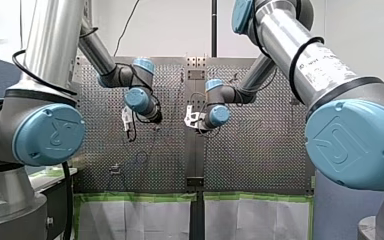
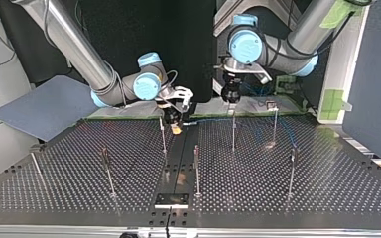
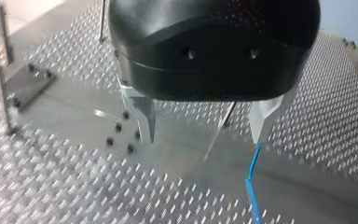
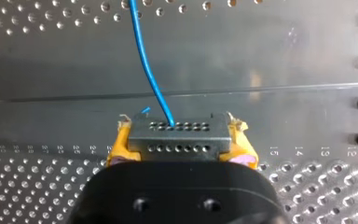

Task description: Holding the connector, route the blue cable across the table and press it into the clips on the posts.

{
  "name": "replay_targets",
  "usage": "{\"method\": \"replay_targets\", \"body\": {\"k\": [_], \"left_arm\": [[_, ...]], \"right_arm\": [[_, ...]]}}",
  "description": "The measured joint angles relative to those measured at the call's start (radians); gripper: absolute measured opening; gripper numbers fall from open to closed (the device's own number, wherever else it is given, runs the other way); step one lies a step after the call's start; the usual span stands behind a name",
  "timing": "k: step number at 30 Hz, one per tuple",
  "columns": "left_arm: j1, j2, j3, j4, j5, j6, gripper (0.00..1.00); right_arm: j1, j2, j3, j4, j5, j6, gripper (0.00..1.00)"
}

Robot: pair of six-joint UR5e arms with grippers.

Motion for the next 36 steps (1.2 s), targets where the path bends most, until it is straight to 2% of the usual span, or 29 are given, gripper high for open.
{"method": "replay_targets", "body": {"k": [3,8,16,27,36], "left_arm": [[-0.030,-0.024,0.000,0.010,-0.001,0.001,0.99],[-0.049,-0.074,0.008,0.040,-0.004,0.007,0.99],[-0.055,-0.121,0.051,0.066,-0.017,-0.011,0.99],[-0.058,-0.229,0.155,0.073,-0.073,-0.016,0.99],[-0.051,-0.248,0.186,0.081,-0.098,-0.019,0.99]], "right_arm": [[0.000,0.000,0.000,0.000,0.000,0.000,0.00],[0.000,0.000,0.000,0.001,0.000,0.001,0.00],[0.000,0.000,0.000,0.001,0.001,0.001,0.00],[-0.004,0.000,0.000,0.000,0.001,0.001,0.00],[-0.006,0.000,0.000,-0.001,0.002,0.001,0.00]]}}
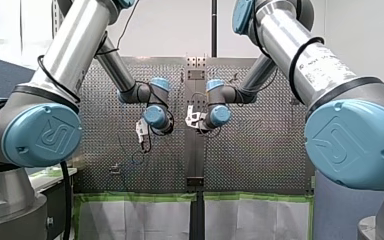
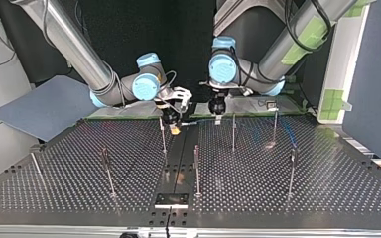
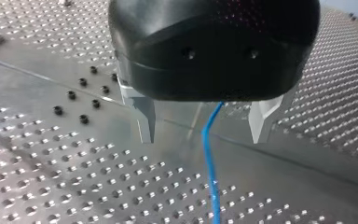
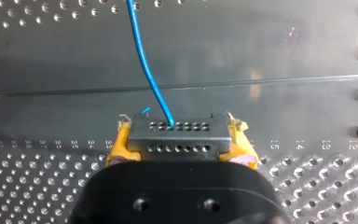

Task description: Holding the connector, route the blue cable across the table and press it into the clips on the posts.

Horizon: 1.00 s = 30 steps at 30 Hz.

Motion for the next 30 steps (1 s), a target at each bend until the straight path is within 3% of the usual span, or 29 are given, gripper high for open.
{"method": "replay_targets", "body": {"k": [11,21,22,23,24,25,26,28,29,30], "left_arm": [[-0.004,-0.085,0.092,-0.020,-0.012,-0.010,0.99],[-0.001,-0.119,0.108,-0.014,-0.063,-0.028,0.97],[-0.001,-0.119,0.108,-0.016,-0.065,-0.028,0.87],[-0.001,-0.119,0.108,-0.018,-0.067,-0.028,0.87],[-0.002,-0.119,0.108,-0.019,-0.068,-0.028,0.78],[-0.002,-0.119,0.108,-0.020,-0.068,-0.029,0.60],[-0.003,-0.119,0.108,-0.020,-0.069,-0.031,0.60],[-0.005,-0.119,0.108,-0.019,-0.070,-0.037,0.34],[-0.005,-0.119,0.108,-0.018,-0.069,-0.042,0.34],[-0.005,-0.119,0.108,-0.016,-0.068,-0.045,0.19]], "right_arm": [[-0.003,0.000,0.000,-0.001,-0.001,0.000,0.00],[-0.007,0.000,-0.001,-0.001,0.000,0.000,0.00],[-0.007,0.000,-0.001,-0.001,0.000,0.000,0.00],[-0.008,0.000,-0.001,-0.001,0.000,0.000,0.00],[-0.008,0.000,-0.001,-0.001,0.000,0.000,0.00],[-0.008,0.000,-0.001,-0.001,0.000,0.000,0.00],[-0.008,0.000,-0.001,-0.001,0.000,-0.001,0.00],[-0.008,0.000,-0.001,-0.001,0.000,-0.001,0.00],[-0.008,0.000,-0.001,-0.001,0.000,-0.001,0.00],[-0.008,0.000,0.000,-0.001,0.000,-0.001,0.00]]}}
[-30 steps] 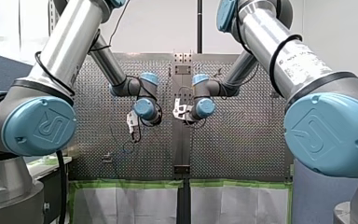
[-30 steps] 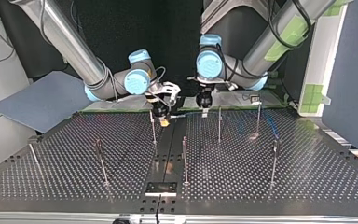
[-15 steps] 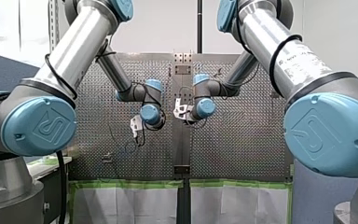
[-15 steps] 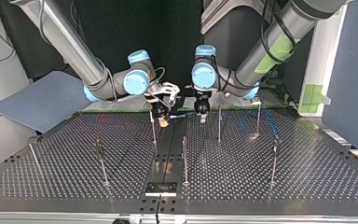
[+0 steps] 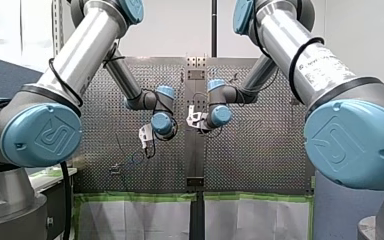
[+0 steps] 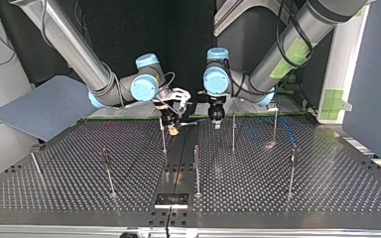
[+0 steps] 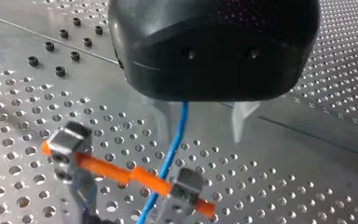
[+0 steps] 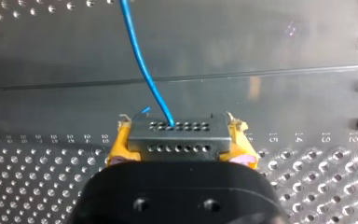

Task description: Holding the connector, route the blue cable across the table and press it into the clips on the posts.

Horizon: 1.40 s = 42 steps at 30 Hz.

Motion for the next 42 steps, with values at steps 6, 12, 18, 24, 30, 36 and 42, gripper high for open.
{"method": "replay_targets", "body": {"k": [6,12,18,24,30,36,42], "left_arm": [[0.004,0.000,0.001,0.005,0.002,-0.036,0.01],[0.003,0.000,0.000,0.005,-0.001,-0.059,0.01],[0.000,0.001,0.000,0.000,-0.001,-0.060,0.01],[-0.007,0.011,0.000,-0.037,-0.002,-0.058,0.01],[-0.015,0.047,-0.004,-0.067,-0.003,-0.057,0.01],[-0.023,0.106,-0.018,-0.081,-0.020,-0.057,0.01],[-0.029,0.169,-0.023,-0.109,-0.025,-0.048,0.01]], "right_arm": [[0.000,-0.001,0.000,0.000,-0.001,0.000,0.00],[-0.001,-0.002,-0.003,0.006,-0.001,0.000,0.00],[-0.001,-0.011,-0.013,0.038,-0.001,0.000,0.00],[-0.002,-0.039,-0.014,0.060,-0.002,0.000,0.00],[-0.004,-0.054,-0.015,0.085,-0.001,0.000,0.00],[-0.004,-0.089,-0.015,0.112,-0.002,0.000,0.00],[-0.004,-0.148,-0.014,0.125,-0.001,0.000,0.00]]}}
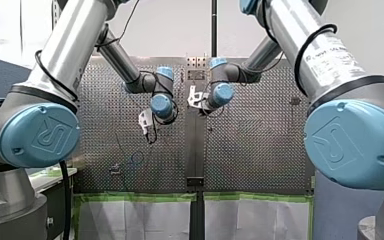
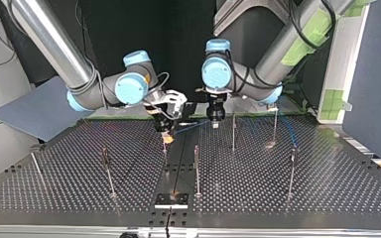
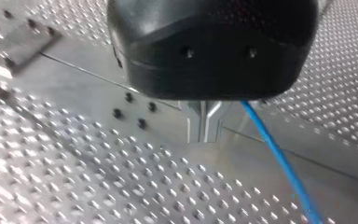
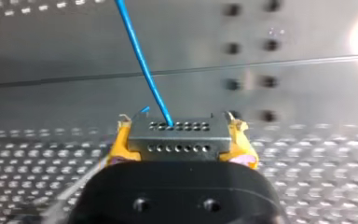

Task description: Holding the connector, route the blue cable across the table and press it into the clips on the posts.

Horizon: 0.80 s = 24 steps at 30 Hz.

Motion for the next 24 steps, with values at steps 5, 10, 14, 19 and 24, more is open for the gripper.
{"method": "replay_targets", "body": {"k": [5,10,14,19,24], "left_arm": [[-0.008,0.042,0.000,-0.023,-0.001,0.012,0.01],[-0.015,0.088,-0.001,-0.038,-0.002,0.018,0.01],[-0.019,0.132,-0.001,-0.049,-0.001,0.020,0.01],[-0.024,0.150,-0.001,-0.068,-0.002,0.026,0.01],[-0.032,0.168,-0.001,-0.085,-0.002,0.037,0.01]], "right_arm": [[-0.001,-0.045,0.000,0.028,0.003,0.000,0.00],[-0.001,-0.081,0.001,0.053,0.006,0.001,0.00],[-0.001,-0.108,0.001,0.072,0.011,0.003,0.00],[-0.004,-0.139,0.001,0.091,0.019,0.003,0.00],[-0.009,-0.183,0.001,0.099,0.023,0.002,0.00]]}}
